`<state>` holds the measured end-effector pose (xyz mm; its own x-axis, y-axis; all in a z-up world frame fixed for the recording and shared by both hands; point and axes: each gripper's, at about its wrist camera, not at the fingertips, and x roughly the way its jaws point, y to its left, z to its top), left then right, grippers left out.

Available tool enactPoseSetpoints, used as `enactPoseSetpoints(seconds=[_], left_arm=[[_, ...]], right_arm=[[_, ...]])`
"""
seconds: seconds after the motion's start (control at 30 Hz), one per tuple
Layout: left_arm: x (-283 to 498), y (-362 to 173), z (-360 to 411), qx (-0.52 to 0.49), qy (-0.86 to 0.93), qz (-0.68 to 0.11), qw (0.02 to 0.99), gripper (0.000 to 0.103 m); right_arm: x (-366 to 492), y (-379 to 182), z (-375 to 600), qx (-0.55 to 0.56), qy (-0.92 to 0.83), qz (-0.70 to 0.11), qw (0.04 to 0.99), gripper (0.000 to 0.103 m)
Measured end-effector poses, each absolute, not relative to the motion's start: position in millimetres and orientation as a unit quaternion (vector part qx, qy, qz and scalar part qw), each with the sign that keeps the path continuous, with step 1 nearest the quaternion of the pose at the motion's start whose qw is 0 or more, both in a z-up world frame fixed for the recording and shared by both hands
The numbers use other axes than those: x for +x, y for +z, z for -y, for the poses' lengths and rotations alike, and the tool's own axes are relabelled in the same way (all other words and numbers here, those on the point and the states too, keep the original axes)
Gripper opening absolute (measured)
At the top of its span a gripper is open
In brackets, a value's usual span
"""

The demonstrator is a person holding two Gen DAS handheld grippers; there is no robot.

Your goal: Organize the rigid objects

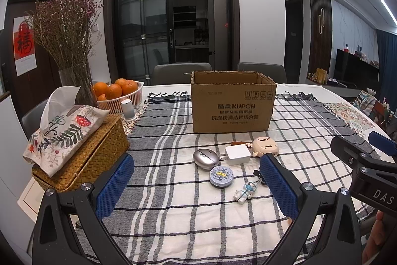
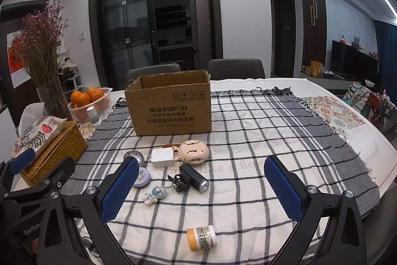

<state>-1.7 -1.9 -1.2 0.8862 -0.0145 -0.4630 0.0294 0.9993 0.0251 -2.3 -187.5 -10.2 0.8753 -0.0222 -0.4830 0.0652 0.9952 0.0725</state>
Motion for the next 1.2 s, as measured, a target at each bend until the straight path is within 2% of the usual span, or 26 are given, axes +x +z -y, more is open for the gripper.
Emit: enactPoseSetpoints(seconds=[1.2], left_arm=[[9, -10, 2, 0.017, -0.019, -0.262, 0.965, 0.103]], right_arm=[[7, -18, 185, 0.045, -0.014, -0.263, 0.964, 0.102]])
